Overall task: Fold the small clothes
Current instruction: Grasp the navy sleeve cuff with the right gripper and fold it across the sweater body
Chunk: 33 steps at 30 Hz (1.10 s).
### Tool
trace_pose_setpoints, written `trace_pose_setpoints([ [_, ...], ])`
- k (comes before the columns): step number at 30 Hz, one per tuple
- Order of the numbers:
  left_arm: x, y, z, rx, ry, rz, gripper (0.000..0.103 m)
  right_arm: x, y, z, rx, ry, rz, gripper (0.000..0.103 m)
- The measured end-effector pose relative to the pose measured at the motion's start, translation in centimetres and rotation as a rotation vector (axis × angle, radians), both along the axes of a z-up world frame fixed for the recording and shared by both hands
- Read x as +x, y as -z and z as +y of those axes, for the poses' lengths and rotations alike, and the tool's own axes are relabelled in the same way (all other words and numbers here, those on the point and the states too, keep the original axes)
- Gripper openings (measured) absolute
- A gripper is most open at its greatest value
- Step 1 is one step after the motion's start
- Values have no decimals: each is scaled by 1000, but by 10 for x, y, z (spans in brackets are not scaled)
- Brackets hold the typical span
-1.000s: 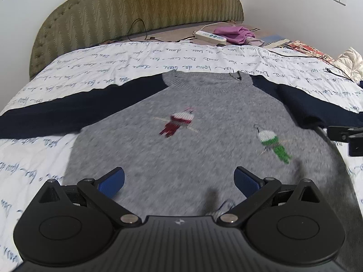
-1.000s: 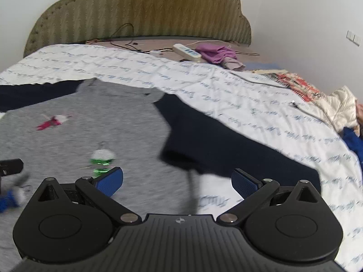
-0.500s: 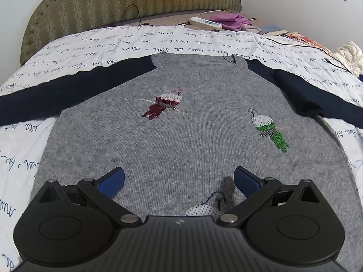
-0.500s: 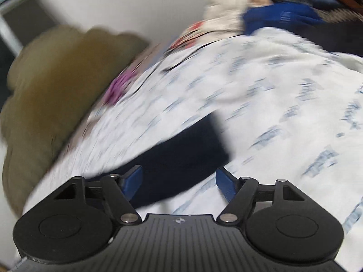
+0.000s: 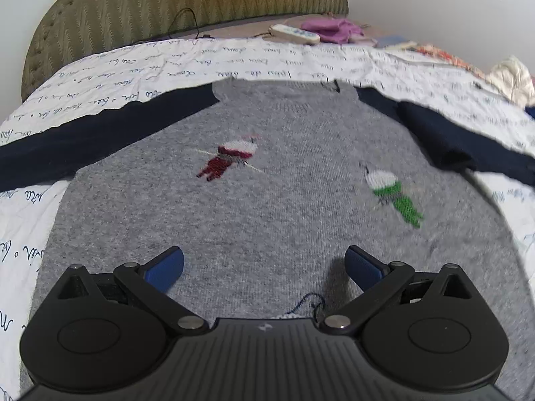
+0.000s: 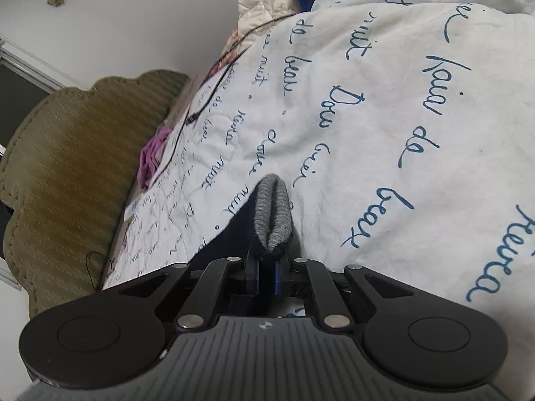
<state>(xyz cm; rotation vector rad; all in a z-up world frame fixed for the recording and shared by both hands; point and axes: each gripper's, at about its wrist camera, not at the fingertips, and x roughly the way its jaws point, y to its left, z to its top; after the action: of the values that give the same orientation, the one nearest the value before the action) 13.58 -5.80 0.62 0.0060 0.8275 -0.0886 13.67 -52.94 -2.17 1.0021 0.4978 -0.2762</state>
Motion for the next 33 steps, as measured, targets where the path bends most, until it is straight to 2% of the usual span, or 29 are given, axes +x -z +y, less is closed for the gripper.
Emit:
trace_pose_setpoints([
  [2,0,-7,10,-75,-1,-25,103,4,-6,8,-62,0,-9,12],
  [5,10,-19,28,-241,16,-41,103,10,-31,39,-181,-62,-65,12],
  [7,19,-22,42,-373,16,-57,103,16,-51,76,-229,-165,-124,12],
  [9,29,-23,57,-508,-23,-59,103,24,-68,121,-261,-293,-176,12],
  [11,38,-23,71,-672,-55,-64,103,33,-79,172,-246,-434,-234,12],
  [13,46,-21,78,-789,-86,-53,103,42,-82,223,-202,-562,-275,12],
  [15,53,-14,82,-862,-100,-40,103,52,-76,270,-154,-689,-264,19],
  [16,56,-11,83,-898,-94,-29,103,57,-70,293,-137,-754,-224,33],
  [17,60,-6,84,-920,-91,-2,103,59,-65,309,-127,-798,-177,44],
  [19,62,5,85,-933,-104,49,103,54,-58,326,-103,-850,-156,43],
  [23,63,18,86,-949,-119,82,103,29,-55,300,-35,-762,-184,43],
  [28,64,24,79,-1026,-78,116,102,7,-27,270,-3,-656,-139,51],
  [30,67,23,71,-998,-69,126,92,-1,-12,268,2,-642,-114,52],
  [31,69,23,68,-977,-73,138,75,-2,-8,269,0,-645,-109,55],
  [32,71,25,66,-954,-79,157,50,-3,-2,270,-15,-645,-111,55],
  [33,74,28,63,-928,-86,185,40,-2,2,276,-32,-647,-120,56],
])
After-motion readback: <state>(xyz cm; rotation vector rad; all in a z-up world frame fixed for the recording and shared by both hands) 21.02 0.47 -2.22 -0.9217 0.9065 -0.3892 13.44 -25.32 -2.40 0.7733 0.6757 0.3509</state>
